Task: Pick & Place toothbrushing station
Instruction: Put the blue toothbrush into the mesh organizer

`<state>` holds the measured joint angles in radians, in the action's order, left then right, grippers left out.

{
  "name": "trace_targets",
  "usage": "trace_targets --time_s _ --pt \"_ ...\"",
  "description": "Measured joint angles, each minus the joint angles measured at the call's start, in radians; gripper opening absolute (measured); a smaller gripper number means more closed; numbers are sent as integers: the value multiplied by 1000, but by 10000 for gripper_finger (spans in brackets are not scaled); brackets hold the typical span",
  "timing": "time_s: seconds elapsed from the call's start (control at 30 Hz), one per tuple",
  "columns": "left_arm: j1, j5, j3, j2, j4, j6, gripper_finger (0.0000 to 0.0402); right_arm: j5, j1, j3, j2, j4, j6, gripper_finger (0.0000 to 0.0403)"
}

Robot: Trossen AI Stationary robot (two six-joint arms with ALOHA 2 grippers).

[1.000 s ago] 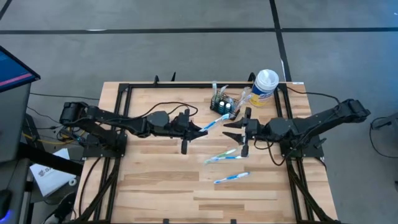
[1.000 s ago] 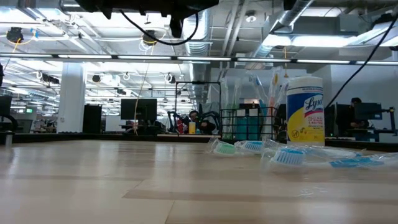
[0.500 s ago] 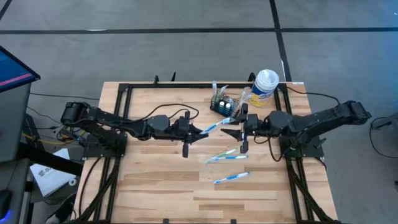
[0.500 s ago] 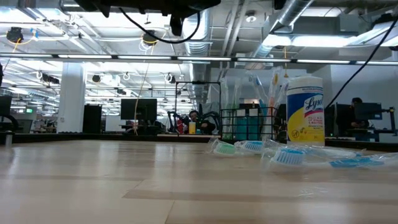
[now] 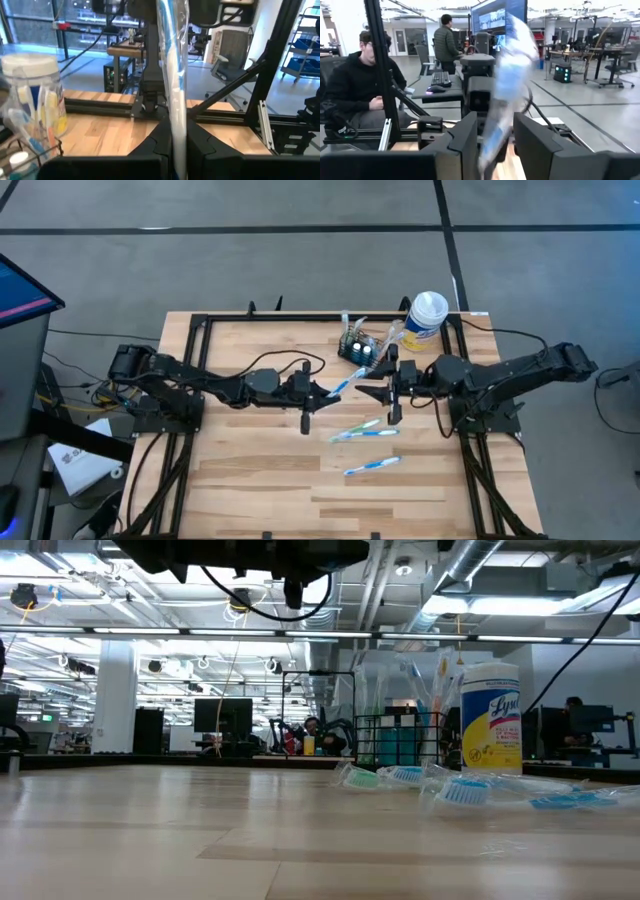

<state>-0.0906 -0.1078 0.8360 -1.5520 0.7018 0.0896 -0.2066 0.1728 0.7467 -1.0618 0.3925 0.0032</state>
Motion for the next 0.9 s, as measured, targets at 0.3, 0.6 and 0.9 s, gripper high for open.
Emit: trace_targets --time_s 0.3,0.6,0.9 --pt "-1 0 0 -3 20 -15 9 31 -33 0 0 -7 30 111" --pt "0 -2 0 -30 22 -15 10 78 -39 1 -7 16 24 110" --pt "0 -1 0 -29 39 -16 10 114 -55 1 -59 64 -1 30"
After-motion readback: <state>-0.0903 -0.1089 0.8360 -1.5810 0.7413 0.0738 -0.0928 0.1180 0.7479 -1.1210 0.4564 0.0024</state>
